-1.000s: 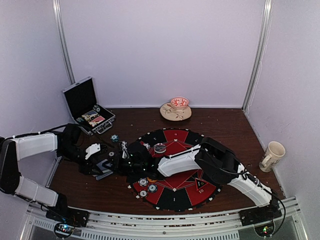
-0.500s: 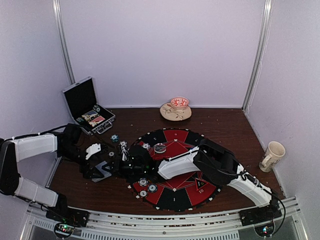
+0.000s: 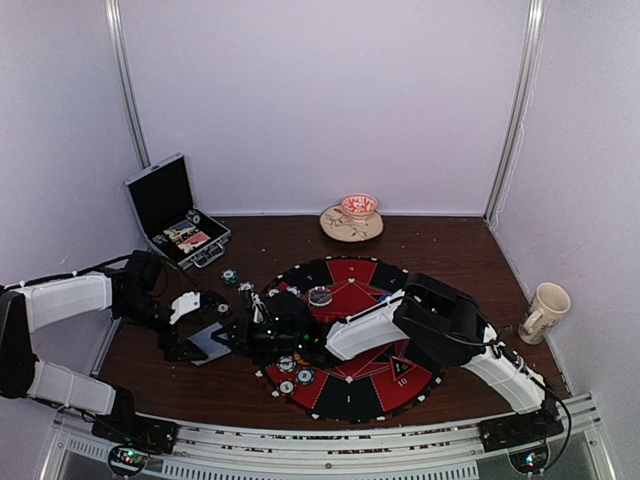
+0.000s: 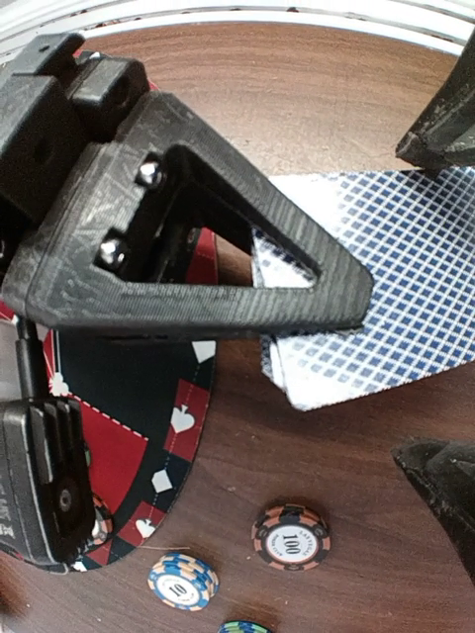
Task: Distribute texas hold em gaming equipment
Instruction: Pass from the left arm to the right, then pass from the right arm to the left
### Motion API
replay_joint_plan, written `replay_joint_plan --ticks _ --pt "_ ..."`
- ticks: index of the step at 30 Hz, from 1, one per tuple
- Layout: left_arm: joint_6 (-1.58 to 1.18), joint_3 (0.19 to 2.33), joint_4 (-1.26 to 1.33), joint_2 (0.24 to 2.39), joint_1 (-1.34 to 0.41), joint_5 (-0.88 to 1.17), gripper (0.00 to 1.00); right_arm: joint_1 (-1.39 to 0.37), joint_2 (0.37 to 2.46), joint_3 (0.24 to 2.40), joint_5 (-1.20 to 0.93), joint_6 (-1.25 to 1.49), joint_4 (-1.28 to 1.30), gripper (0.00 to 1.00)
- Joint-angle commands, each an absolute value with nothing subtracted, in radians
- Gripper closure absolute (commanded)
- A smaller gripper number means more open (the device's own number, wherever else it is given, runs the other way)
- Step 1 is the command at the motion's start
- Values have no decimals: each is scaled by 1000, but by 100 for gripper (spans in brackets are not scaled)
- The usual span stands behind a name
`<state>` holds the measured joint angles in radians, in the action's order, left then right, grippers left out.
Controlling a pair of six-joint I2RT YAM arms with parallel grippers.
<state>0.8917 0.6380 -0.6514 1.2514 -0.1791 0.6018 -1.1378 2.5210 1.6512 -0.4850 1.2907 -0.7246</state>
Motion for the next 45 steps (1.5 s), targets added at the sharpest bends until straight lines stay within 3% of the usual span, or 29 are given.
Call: replay_joint_plan --ticks 1,23,32,39,45 --pt "919 639 -628 1233 -193 632 2 -1141 2450 1629 -469 1308 -810 100" --pt "880 652 -621 1218 -277 547 3 -1152 2411 1624 -457 1308 -807 100" --pt "876 647 -621 1201 -284 538 32 -1158 2430 1635 -469 1312 -803 100" --pt "869 650 -621 1196 -285 536 45 -1157 2437 1636 -481 1314 -804 91" --pt "865 655 -621 1206 -287 533 45 -1159 2439 1634 -497 1314 -808 79"
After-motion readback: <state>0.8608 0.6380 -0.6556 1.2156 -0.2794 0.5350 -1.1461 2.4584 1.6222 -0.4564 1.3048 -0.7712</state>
